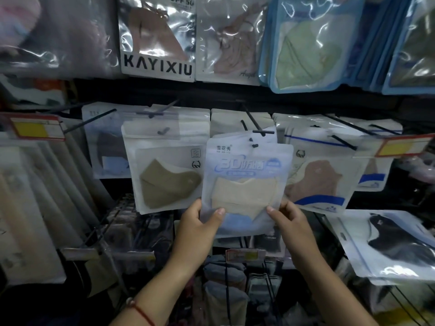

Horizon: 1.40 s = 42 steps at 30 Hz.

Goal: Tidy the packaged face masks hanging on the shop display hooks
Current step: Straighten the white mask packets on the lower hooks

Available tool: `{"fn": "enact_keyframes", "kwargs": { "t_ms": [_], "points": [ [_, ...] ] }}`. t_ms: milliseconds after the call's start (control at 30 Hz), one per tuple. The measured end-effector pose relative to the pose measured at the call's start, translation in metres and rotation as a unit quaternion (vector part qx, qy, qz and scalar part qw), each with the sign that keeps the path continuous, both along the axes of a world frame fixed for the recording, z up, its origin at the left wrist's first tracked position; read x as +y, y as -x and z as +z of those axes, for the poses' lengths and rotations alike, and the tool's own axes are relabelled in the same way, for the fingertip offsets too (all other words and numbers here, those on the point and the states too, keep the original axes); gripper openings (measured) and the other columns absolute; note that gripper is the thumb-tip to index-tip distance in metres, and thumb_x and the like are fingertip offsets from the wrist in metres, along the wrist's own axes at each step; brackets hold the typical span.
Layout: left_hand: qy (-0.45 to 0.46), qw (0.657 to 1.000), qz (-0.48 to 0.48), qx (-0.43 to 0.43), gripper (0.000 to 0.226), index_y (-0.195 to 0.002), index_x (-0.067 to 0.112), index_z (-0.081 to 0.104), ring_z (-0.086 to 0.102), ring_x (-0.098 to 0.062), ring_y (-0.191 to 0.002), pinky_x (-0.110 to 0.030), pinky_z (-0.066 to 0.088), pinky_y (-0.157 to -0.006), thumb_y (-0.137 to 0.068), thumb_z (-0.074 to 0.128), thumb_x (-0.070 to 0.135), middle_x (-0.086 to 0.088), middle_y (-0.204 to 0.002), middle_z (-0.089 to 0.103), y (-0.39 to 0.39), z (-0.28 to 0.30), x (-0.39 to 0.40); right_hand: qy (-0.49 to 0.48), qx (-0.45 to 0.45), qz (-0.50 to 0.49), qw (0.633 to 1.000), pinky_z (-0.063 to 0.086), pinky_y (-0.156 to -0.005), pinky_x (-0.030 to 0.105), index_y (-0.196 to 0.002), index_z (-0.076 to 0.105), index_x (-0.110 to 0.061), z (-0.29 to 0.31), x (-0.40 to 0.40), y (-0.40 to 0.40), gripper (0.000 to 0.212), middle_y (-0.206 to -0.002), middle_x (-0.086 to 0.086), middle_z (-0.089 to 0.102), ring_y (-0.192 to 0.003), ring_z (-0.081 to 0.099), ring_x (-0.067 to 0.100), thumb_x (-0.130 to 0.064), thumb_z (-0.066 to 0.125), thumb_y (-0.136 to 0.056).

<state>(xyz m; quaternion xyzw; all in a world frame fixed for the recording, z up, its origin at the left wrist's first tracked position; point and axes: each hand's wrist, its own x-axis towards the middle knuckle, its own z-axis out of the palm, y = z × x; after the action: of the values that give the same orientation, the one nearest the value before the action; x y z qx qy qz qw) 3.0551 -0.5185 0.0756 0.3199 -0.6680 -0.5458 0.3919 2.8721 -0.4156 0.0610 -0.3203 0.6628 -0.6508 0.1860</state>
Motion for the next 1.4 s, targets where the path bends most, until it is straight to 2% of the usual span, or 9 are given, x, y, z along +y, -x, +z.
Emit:
{"fn": "enact_keyframes", "kwargs": {
  "t_ms": [200,333,567,733,867,967,1133,1300,1400],
  "points": [
    [0.008,0.999,0.006,0.031,0.02,-0.113,0.031,0.064,0.065,0.0,-0.1,-0.023,0.052,-0.083,-0.096,0.064,0.02,0.016,-0.106,0.071,0.006,0.0,0.003,0.002,0.014,-0.012,1.0,0.048,-0.1,0.035,-0.137,0.051,-0.027,0.008,-0.007,0.019,0.05,-0.136,-0.006,0.056,-0.123,0.054,0.01,-0.033,0.068,-0.09],
    [-0.002,0.998,0.027,0.05,0.031,-0.121,0.033,0.058,0.061,0.002,-0.106,-0.018,0.047,-0.085,-0.094,0.065,0.019,0.019,-0.115,0.065,0.009,0.0,0.001,-0.006,0.027,0.014,1.0,0.039,-0.102,0.03,-0.147,0.037,-0.034,0.025,-0.013,0.029,0.061,-0.145,-0.012,0.044,-0.13,0.043,0.007,-0.039,0.064,-0.092],
    [0.037,0.998,0.036,0.036,0.043,-0.138,0.031,0.053,0.059,0.0,-0.114,-0.01,0.051,-0.082,-0.097,0.062,0.02,0.016,-0.128,0.06,0.003,0.0,-0.006,-0.013,0.043,0.018,0.999,0.052,-0.095,0.032,-0.136,0.052,-0.032,0.018,-0.019,0.017,0.052,-0.126,-0.013,0.062,-0.116,0.058,0.006,-0.042,0.068,-0.088],
    [0.078,0.996,0.048,0.012,0.024,-0.109,0.038,0.067,0.059,-0.004,-0.115,-0.036,0.05,-0.101,-0.096,0.063,0.019,0.009,-0.126,0.063,-0.001,-0.005,-0.012,-0.017,0.058,-0.019,0.998,0.052,-0.096,0.037,-0.135,0.053,-0.031,0.008,-0.016,0.005,0.063,-0.125,-0.011,0.062,-0.114,0.059,0.006,-0.053,0.068,-0.078],
    [0.114,0.991,0.069,-0.02,0.006,-0.091,0.021,0.071,0.055,0.006,-0.109,-0.017,0.045,-0.088,-0.094,0.066,0.023,0.01,-0.128,0.055,-0.001,-0.008,-0.011,0.004,0.06,-0.042,0.997,0.054,-0.089,0.032,-0.124,0.056,-0.032,0.008,-0.009,-0.003,0.035,-0.122,-0.008,0.062,-0.107,0.06,0.004,-0.036,0.067,-0.09],
    [0.108,0.992,0.069,-0.019,0.011,-0.082,0.019,0.067,0.061,0.002,-0.085,-0.014,0.044,-0.07,-0.093,0.067,0.024,0.014,-0.097,0.063,-0.005,-0.006,-0.001,0.005,0.067,-0.087,0.994,0.054,-0.088,0.036,-0.125,0.054,-0.032,0.007,-0.001,-0.007,0.04,-0.126,-0.006,0.058,-0.109,0.058,0.008,-0.039,0.069,-0.088],
    [0.075,0.997,-0.001,0.012,0.023,-0.08,0.009,0.061,0.064,-0.026,-0.075,-0.042,0.052,-0.07,-0.092,0.069,0.026,-0.01,-0.078,0.067,-0.016,0.002,0.017,0.05,0.034,-0.082,0.995,0.05,-0.072,0.02,-0.123,0.056,-0.029,0.014,0.017,-0.016,0.037,-0.114,-0.01,0.064,-0.095,0.064,-0.001,-0.032,0.069,-0.089],
    [0.076,0.995,-0.062,0.017,0.038,-0.076,0.013,0.055,0.058,-0.021,-0.068,-0.052,0.051,-0.069,-0.081,0.073,0.045,-0.019,-0.077,0.061,-0.032,0.025,0.033,0.077,-0.04,-0.032,0.996,0.054,-0.077,0.036,-0.105,0.066,-0.023,0.03,0.041,-0.017,0.018,-0.101,-0.001,0.074,-0.091,0.07,0.018,-0.023,0.068,-0.088],
    [0.052,0.992,-0.114,0.005,0.042,-0.087,0.011,0.062,0.068,-0.032,-0.085,-0.052,0.057,-0.078,-0.078,0.077,0.05,-0.015,-0.088,0.07,-0.039,0.039,0.04,0.088,-0.062,0.005,0.994,0.052,-0.072,0.041,-0.089,0.067,-0.02,0.042,0.056,-0.011,0.009,-0.096,0.01,0.073,-0.085,0.069,0.027,-0.022,0.069,-0.081]
  ]
}}
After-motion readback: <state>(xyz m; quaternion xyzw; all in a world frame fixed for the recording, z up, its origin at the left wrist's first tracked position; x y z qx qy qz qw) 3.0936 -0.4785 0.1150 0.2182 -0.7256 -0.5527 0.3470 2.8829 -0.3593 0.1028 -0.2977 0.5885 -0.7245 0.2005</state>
